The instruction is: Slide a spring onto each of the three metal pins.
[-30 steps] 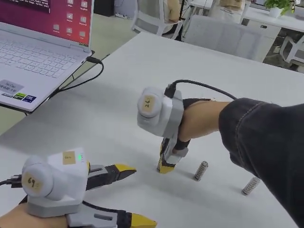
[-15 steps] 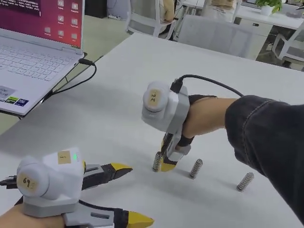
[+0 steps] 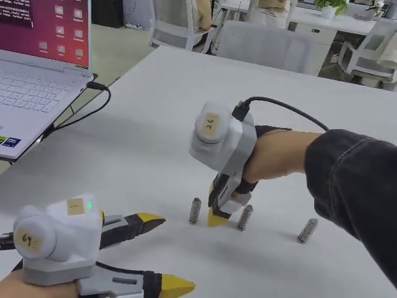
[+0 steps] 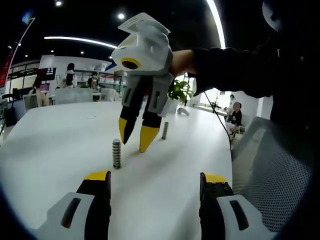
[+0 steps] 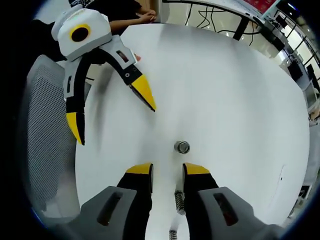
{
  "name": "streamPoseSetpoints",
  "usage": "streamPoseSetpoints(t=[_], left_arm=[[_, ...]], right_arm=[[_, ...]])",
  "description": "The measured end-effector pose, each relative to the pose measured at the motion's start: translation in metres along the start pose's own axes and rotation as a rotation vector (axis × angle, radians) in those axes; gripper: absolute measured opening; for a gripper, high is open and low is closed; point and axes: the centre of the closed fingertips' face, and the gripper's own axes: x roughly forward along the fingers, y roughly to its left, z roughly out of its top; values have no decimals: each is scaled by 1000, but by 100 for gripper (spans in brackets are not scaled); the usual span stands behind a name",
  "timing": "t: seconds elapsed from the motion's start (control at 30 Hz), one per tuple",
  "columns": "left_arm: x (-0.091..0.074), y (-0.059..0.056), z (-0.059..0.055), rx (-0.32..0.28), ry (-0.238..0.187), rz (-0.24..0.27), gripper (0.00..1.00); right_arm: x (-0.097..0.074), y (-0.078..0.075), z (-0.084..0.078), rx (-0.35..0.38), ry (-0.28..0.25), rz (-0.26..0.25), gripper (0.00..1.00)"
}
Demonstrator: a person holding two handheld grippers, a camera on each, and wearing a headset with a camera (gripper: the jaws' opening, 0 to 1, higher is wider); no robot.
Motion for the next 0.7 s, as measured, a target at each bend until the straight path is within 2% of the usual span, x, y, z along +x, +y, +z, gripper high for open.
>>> streamPoseSetpoints(t=[0.13,0.23,0.57,0.7], left_arm=[[0,-1,1,1,2,-2,69],[1,-1,2,3,4,-3,69],[3,-6,1,6,11,-13,70],[3,-6,0,0,11,-12,70]], right_arm=[[-4,7,-3,9,-27,-11,22],[-8,11,-2,31,-67,-12,23],[-18,23,-7,52,-146,-70,27],[-23,32,-8,75,-201,-79,30]])
